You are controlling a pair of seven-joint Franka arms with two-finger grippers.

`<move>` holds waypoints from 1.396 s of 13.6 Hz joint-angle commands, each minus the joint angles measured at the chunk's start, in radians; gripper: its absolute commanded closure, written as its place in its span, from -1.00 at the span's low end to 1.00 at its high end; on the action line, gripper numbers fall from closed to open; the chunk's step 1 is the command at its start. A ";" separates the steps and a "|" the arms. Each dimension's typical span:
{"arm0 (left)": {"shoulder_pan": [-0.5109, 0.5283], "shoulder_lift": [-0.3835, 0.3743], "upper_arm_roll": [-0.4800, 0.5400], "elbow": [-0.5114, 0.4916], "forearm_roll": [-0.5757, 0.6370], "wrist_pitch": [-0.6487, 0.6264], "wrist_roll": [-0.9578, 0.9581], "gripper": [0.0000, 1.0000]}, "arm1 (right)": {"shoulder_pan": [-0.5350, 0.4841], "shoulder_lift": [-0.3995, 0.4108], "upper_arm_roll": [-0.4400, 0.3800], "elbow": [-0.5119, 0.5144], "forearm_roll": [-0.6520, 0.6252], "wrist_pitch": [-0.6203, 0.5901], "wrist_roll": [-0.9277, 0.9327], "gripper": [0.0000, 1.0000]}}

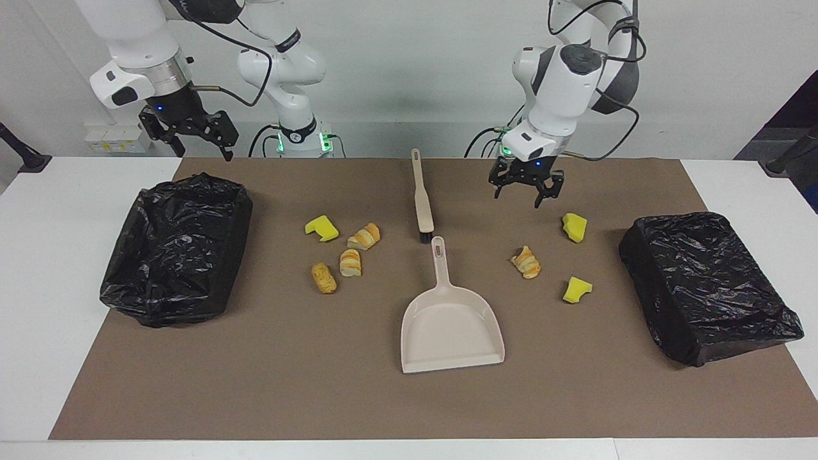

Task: Sweep and dump trash in bin
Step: 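Reach the right gripper to the dustpan handle and grasp it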

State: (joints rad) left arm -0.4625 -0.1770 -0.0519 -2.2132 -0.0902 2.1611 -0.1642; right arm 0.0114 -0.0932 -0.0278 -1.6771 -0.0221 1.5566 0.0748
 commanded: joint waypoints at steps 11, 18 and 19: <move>-0.527 0.100 0.018 -0.210 0.003 0.310 -0.578 -1.00 | 0.415 0.435 0.016 0.117 0.123 0.429 0.310 -1.00; -0.544 0.126 0.018 -0.220 0.003 0.339 -0.626 0.05 | 0.591 0.642 0.014 0.208 0.114 0.614 0.471 -1.00; -0.538 0.126 0.018 -0.220 0.003 0.335 -0.624 0.05 | 0.596 0.644 0.014 0.208 0.108 0.616 0.465 -1.00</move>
State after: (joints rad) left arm -0.9919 -0.0419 -0.0479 -2.4122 -0.0907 2.4776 -0.7727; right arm 0.6004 0.5266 -0.0092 -1.5072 0.0790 2.1698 0.5316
